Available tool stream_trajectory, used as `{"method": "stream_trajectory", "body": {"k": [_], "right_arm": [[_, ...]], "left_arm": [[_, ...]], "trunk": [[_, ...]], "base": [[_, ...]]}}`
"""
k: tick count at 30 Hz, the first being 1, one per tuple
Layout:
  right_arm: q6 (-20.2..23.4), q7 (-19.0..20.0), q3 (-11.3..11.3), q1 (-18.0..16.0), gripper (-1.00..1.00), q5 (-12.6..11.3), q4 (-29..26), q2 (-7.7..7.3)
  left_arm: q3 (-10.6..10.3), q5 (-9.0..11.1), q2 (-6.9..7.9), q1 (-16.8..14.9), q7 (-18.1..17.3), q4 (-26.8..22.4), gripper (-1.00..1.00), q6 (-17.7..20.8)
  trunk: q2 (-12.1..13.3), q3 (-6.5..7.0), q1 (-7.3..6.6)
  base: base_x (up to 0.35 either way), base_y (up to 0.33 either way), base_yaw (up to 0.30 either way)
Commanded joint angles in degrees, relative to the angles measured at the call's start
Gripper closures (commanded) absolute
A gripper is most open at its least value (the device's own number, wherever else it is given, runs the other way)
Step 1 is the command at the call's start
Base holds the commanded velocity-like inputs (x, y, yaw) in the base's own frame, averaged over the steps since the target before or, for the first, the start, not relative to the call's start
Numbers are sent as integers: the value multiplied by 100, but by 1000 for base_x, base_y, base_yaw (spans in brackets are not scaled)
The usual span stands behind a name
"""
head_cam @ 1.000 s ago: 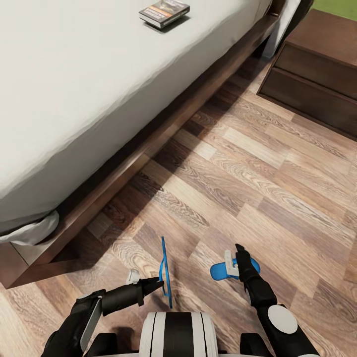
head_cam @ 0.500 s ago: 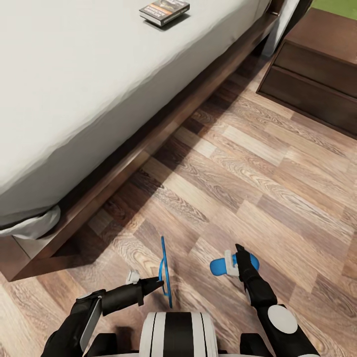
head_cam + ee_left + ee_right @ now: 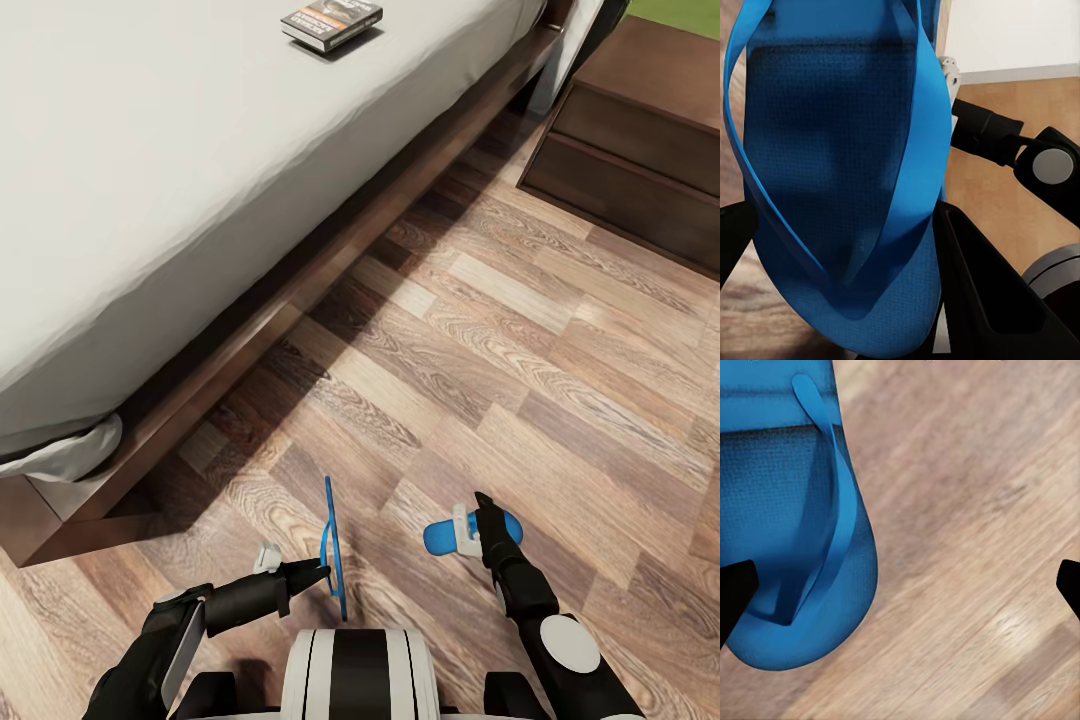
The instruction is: In the bedroom, move the book from the bed onto either nightstand, and place the two sandals side by side next to the bed.
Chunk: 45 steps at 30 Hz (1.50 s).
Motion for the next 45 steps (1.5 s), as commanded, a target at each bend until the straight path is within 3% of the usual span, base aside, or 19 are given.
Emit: {"method": "stream_trajectory", "body": {"k": [1, 7, 13, 29, 45], "right_arm": [[33, 33, 23, -1, -100, 36, -8, -6], [33, 33, 37, -1, -100, 43, 126, 3], [36, 26, 49, -1, -100, 47, 662, 154], [33, 25, 38, -1, -100, 45, 713, 189], [33, 29, 32, -1, -100, 45, 713, 189]], "left_arm": [[11, 5, -3, -1, -16, -1, 100, 49], [7, 5, -3, -1, -16, -1, 100, 49], [5, 5, -3, -1, -15, -1, 100, 49], [2, 5, -3, -1, -11, -1, 100, 49], [-4, 5, -3, -1, -11, -1, 100, 49]], "trunk": [[-1, -3, -1], [-1, -3, -1], [-1, -3, -1], [-1, -3, -1], [-20, -313, 35]], "base": [[0, 0, 0], [0, 0, 0], [0, 0, 0], [0, 0, 0], [0, 0, 0]]}}
